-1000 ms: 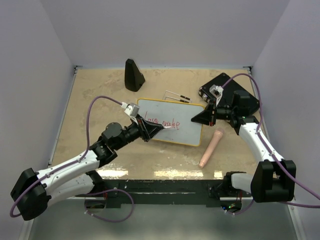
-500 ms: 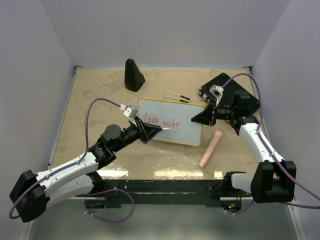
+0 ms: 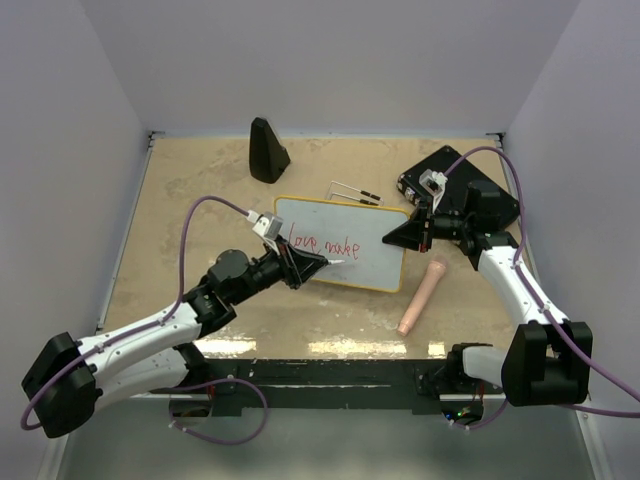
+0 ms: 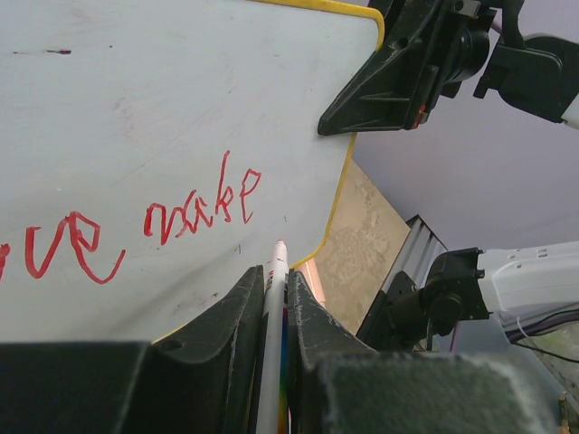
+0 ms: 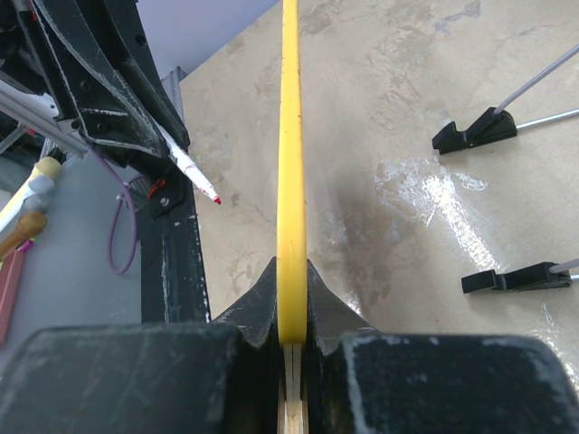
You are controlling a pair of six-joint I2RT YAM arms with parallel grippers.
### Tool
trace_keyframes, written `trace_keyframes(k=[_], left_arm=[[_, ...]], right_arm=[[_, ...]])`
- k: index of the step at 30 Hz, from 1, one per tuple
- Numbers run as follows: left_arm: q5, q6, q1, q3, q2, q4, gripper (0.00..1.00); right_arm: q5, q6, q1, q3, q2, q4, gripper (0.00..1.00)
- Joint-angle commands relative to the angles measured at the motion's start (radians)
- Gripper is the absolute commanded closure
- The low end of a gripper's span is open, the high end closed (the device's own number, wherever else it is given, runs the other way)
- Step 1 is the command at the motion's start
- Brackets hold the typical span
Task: Write a sentence on the whiteboard
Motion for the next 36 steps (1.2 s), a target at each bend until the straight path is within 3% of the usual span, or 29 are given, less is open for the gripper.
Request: trace_keyframes(k=[1, 36], left_arm=[[-0.011, 0.028, -0.011, 0.019, 0.012, 0.068, 1.0], [-0.103, 0.093, -0.065, 0.211, 0.271, 0.133, 1.0]], right_arm=[[-0.07, 0.012, 0.001, 0.015, -0.029, 0.038, 1.0], [-0.073, 0.013, 0.001, 0.017, -0.027, 0.041, 1.0]])
